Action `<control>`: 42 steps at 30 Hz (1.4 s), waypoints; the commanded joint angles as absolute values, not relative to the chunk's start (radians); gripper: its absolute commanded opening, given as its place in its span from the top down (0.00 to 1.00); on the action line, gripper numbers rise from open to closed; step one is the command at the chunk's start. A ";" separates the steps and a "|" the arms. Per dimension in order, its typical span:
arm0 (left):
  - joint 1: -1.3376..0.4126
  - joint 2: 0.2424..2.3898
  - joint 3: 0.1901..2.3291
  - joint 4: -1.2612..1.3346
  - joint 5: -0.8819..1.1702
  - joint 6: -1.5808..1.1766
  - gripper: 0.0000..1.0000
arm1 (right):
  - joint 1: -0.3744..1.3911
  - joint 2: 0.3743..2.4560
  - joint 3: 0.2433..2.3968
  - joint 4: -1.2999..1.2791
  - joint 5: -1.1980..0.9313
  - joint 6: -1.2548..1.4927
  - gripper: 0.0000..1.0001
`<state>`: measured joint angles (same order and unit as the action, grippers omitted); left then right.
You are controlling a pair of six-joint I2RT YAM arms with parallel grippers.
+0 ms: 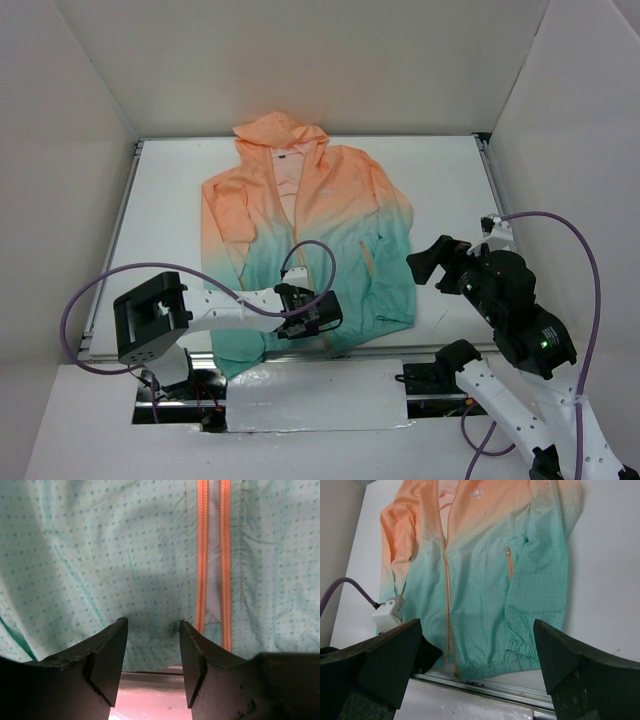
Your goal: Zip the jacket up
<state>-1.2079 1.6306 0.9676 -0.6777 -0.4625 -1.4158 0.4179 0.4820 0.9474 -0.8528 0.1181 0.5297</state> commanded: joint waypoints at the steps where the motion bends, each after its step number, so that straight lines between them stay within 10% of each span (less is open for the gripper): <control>1: -1.210 1.657 0.976 -0.673 -0.465 -1.419 0.43 | 0.416 0.469 0.948 -0.801 0.114 0.515 0.00; 21: -1.210 1.592 0.951 -0.664 -0.489 -1.424 1.00 | 0.417 0.459 0.933 -0.793 0.098 0.514 0.00; 42: -1.197 0.849 0.476 -0.063 -0.390 -1.141 1.00 | 0.521 0.676 0.600 -0.304 -0.509 0.670 0.14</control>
